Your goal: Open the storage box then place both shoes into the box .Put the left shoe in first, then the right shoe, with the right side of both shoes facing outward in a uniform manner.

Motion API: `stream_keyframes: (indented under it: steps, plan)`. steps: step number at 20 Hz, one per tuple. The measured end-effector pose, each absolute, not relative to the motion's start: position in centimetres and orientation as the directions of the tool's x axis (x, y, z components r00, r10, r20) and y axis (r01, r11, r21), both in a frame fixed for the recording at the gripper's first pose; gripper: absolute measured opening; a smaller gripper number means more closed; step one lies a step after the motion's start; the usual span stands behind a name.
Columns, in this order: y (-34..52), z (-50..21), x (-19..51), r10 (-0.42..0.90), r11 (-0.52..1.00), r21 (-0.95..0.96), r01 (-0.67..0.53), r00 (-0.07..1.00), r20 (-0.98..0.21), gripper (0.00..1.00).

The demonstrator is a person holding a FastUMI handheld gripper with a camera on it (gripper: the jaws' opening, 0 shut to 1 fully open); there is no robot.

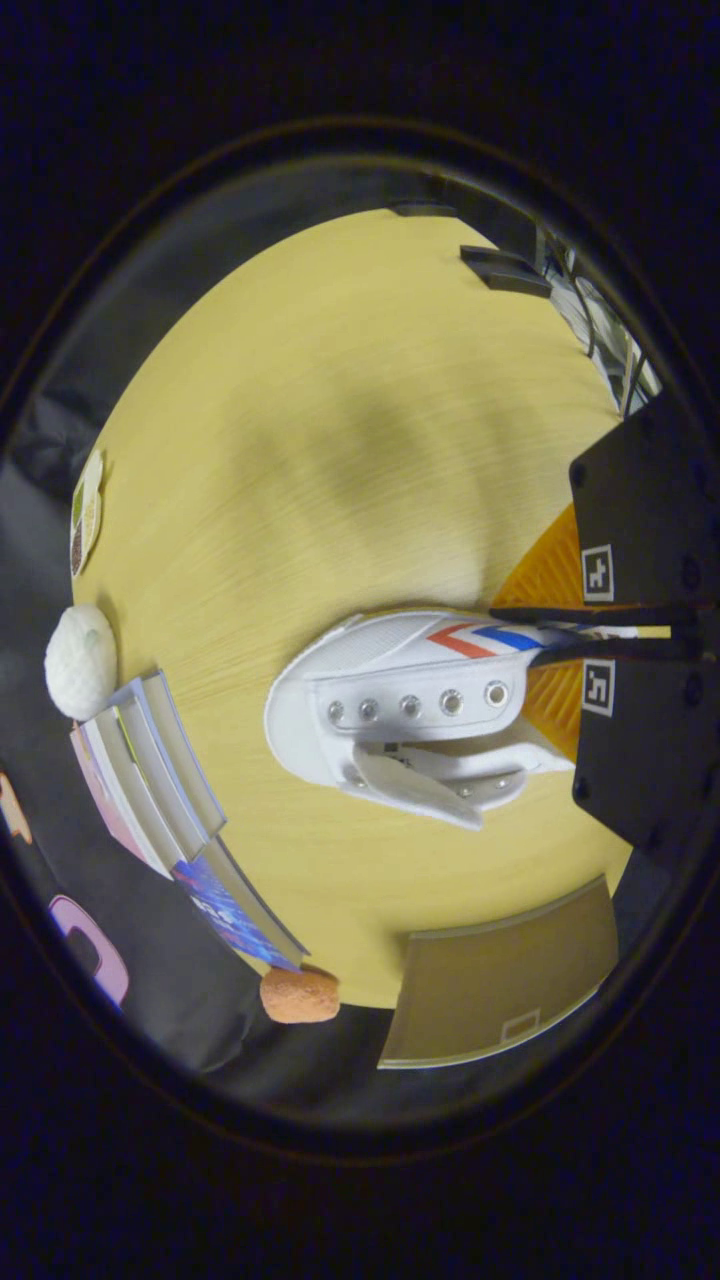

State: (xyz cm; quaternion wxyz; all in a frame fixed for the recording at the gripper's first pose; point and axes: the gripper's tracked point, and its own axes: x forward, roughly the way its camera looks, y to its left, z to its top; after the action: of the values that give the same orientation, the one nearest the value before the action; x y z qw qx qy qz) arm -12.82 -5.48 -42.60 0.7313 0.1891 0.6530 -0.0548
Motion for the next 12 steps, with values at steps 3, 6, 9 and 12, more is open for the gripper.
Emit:
stream_keyframes:
  steps: [3, 6, 9, 12]
  plan:
    - [-2.4, -39.9, -12.1, 0.271, 0.874, 0.322, 0.363, 0.185, -0.945, 0.07]
    - [0.8, -36.0, -10.6, 0.339, 0.828, 0.405, 0.388, 0.229, -0.912, 0.07]
    - [4.6, -31.5, -8.6, 0.394, 0.803, 0.474, 0.361, 0.274, -0.877, 0.07]
    - [8.9, -26.9, -6.9, 0.448, 0.787, 0.536, 0.305, 0.315, -0.837, 0.07]
